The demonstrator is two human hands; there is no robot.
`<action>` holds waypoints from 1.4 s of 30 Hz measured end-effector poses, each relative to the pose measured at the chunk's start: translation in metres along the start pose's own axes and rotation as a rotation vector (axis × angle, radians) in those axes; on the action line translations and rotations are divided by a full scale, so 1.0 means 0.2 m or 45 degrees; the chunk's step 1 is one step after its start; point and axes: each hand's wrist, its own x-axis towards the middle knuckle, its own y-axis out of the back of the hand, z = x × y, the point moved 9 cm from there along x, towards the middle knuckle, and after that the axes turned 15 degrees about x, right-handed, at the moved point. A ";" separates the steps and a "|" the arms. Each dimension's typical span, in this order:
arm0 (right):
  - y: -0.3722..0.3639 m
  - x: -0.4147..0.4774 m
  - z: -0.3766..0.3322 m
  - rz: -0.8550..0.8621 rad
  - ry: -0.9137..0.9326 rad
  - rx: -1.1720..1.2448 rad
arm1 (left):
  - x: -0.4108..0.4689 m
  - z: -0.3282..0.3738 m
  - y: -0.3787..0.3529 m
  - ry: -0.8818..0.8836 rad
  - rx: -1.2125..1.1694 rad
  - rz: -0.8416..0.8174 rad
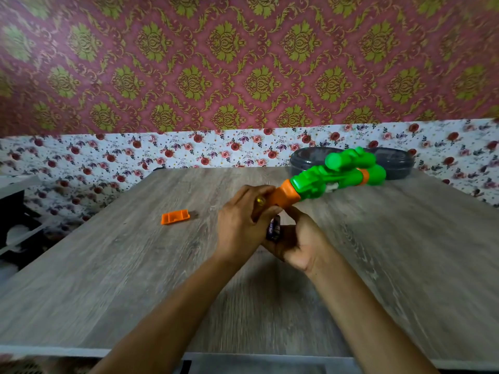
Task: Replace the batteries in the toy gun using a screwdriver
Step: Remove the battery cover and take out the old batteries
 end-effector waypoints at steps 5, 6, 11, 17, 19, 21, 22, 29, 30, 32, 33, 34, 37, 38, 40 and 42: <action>-0.02 0.01 0.01 -0.035 -0.005 -0.086 | 0.00 -0.14 0.02 0.389 -0.126 -0.006; -0.01 0.01 0.01 -0.033 -0.009 -0.103 | 0.00 -0.16 0.01 0.435 -0.136 -0.011; 0.00 0.03 0.01 -0.015 0.002 -0.258 | -0.01 -0.21 0.01 0.559 -0.193 -0.024; 0.02 0.05 0.00 0.077 0.139 -0.483 | -0.03 -0.28 -0.01 0.718 -0.355 0.014; 0.03 0.05 -0.01 0.081 0.152 -0.518 | -0.04 -0.32 -0.02 0.784 -0.405 0.029; 0.03 0.05 -0.01 0.081 0.157 -0.571 | -0.05 -0.36 -0.03 0.855 -0.469 0.035; 0.03 0.05 -0.01 0.079 0.157 -0.592 | -0.05 -0.38 -0.03 0.893 -0.506 0.041; 0.03 0.03 -0.02 0.078 0.080 -0.574 | -0.09 -0.61 -0.01 1.230 -0.595 0.124; 0.03 0.04 -0.03 0.086 0.084 -0.539 | -0.10 -0.64 0.00 1.277 -0.604 0.137; 0.03 0.03 -0.05 0.098 0.104 -0.483 | -0.12 -0.70 0.01 1.373 -0.606 0.158; 0.03 0.03 -0.06 0.103 0.113 -0.474 | -0.13 -0.73 0.01 1.414 -0.581 0.159; 0.03 0.03 -0.06 0.107 0.122 -0.482 | -0.14 -0.75 0.01 1.438 -0.558 0.154; 0.03 0.04 -0.07 0.113 0.153 -0.527 | -0.18 -0.80 -0.02 1.474 -0.442 0.040; 0.03 0.04 -0.07 0.116 0.159 -0.530 | -0.19 -0.80 -0.04 1.496 -0.440 0.004; 0.04 0.04 -0.08 0.122 0.180 -0.532 | -0.22 -0.82 -0.07 1.566 -0.492 -0.041; 0.04 0.03 -0.09 0.124 0.195 -0.515 | -0.25 -0.83 -0.09 1.640 -0.524 -0.074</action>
